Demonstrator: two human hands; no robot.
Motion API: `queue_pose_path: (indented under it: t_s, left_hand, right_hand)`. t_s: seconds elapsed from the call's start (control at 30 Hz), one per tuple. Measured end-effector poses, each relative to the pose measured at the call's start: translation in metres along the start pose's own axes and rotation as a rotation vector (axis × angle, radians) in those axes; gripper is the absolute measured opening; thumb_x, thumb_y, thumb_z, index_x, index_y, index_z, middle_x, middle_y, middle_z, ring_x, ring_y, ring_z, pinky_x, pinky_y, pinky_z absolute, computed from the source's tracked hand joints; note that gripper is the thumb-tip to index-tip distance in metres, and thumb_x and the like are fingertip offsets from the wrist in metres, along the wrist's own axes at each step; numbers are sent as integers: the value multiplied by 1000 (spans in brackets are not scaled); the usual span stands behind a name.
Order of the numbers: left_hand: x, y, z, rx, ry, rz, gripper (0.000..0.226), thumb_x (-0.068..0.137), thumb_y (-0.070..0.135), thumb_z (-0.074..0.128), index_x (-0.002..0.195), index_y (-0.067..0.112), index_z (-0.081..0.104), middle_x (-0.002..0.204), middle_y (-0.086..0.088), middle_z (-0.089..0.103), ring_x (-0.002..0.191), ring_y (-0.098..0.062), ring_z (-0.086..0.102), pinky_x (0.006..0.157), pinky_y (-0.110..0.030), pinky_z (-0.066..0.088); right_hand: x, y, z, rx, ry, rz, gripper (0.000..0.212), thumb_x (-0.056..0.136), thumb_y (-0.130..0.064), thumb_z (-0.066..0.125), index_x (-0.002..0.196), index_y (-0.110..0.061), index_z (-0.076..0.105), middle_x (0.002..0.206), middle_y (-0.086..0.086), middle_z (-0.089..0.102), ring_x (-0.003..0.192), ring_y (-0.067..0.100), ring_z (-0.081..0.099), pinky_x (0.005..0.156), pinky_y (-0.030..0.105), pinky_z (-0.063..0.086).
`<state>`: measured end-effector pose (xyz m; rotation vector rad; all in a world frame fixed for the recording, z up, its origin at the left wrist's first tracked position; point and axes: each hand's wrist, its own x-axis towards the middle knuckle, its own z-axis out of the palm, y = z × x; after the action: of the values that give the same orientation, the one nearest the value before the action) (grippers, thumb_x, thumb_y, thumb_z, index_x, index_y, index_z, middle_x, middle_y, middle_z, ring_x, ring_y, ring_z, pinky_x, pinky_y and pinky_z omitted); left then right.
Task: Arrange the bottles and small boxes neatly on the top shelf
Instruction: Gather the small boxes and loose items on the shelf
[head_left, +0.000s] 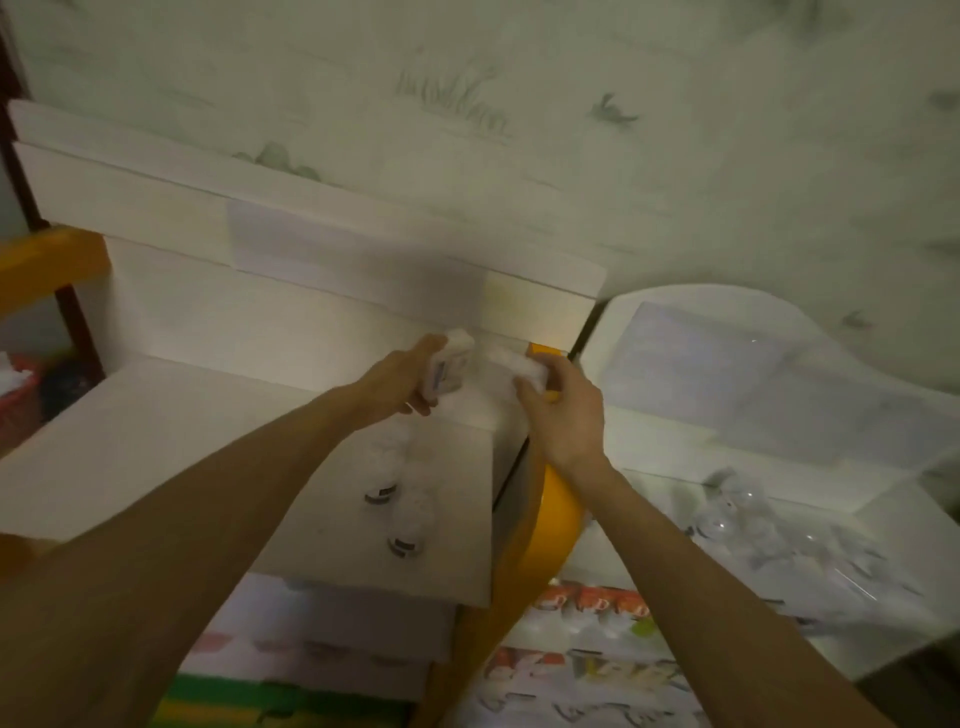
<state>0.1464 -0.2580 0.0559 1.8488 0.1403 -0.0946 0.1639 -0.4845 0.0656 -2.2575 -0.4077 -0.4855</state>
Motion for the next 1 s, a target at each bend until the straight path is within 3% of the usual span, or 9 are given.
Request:
queue_pose_path:
  t_s: [0.1, 0.17, 0.27, 0.37, 0.47, 0.6, 0.7, 0.8, 1.0]
  left_hand:
    - [-6, 25, 24, -19, 22, 51, 95, 78, 89, 30, 103, 7, 70, 84, -16, 71, 72, -26, 67, 79, -38, 56]
    - [-8, 40, 41, 4, 35, 88, 102, 69, 96, 30, 95, 7, 72, 83, -15, 72, 70, -25, 66, 76, -39, 58]
    - [-12, 61, 76, 48, 61, 115, 109, 56, 101, 27, 87, 6, 71, 80, -12, 72, 68, -25, 62, 71, -37, 54]
    - [-16, 86, 123, 159, 161, 124, 92, 72, 94, 29, 71, 9, 65, 68, -11, 67, 62, -25, 60, 72, -36, 51]
    - [-17, 104, 178, 294, 176, 185, 61, 93, 70, 37, 83, 18, 67, 79, -21, 67, 68, -30, 62, 78, -40, 53]
    - [-12, 117, 249, 252, 109, 146, 71, 91, 74, 37, 70, 10, 61, 65, -14, 65, 56, -24, 57, 61, -33, 49]
    - [-4, 121, 305, 214, 34, 155, 70, 95, 67, 39, 69, 6, 62, 58, -10, 60, 53, -24, 53, 60, -34, 45]
    - [1, 123, 356, 146, -37, 115, 72, 93, 65, 45, 84, -2, 70, 63, -11, 61, 55, -23, 54, 60, -33, 47]
    - [-4, 135, 448, 241, -180, 75, 68, 97, 61, 39, 99, 0, 67, 73, -8, 61, 64, -22, 58, 65, -31, 50]
  right_hand:
    - [-4, 11, -29, 78, 65, 29, 33, 91, -38, 65, 121, -27, 62, 108, -13, 67, 95, 3, 60, 85, 22, 52]
    - [-8, 21, -50, 71, 96, 25, 32, 92, -35, 64, 122, -25, 62, 108, -13, 67, 95, 3, 60, 83, 17, 49]
    - [-18, 45, -80, 78, 135, 10, 31, 91, -36, 66, 120, -26, 62, 106, -15, 66, 95, 2, 60, 84, 20, 51]
    - [-30, 75, -113, 60, 147, -8, 33, 90, -36, 67, 120, -26, 62, 109, -15, 66, 96, 2, 61, 82, 25, 54]
    - [-41, 111, -150, 61, 174, -28, 28, 88, -27, 68, 116, -26, 62, 106, -14, 65, 96, 3, 61, 81, 33, 56]
    - [-67, 163, -200, 34, 274, -54, 33, 83, -7, 68, 113, -18, 61, 110, -4, 65, 101, 14, 60, 89, 37, 52]
    - [-93, 201, -238, -56, 311, -106, 38, 82, 2, 65, 115, -16, 60, 117, 0, 62, 112, 17, 56, 100, 30, 46]
    - [-115, 245, -272, -161, 342, -159, 35, 84, 5, 64, 115, -10, 62, 124, 5, 59, 121, 16, 50, 108, 16, 32]
    - [-157, 309, -326, -204, 329, -75, 35, 84, 3, 64, 115, -12, 62, 124, 2, 59, 120, 17, 51, 105, 9, 29]
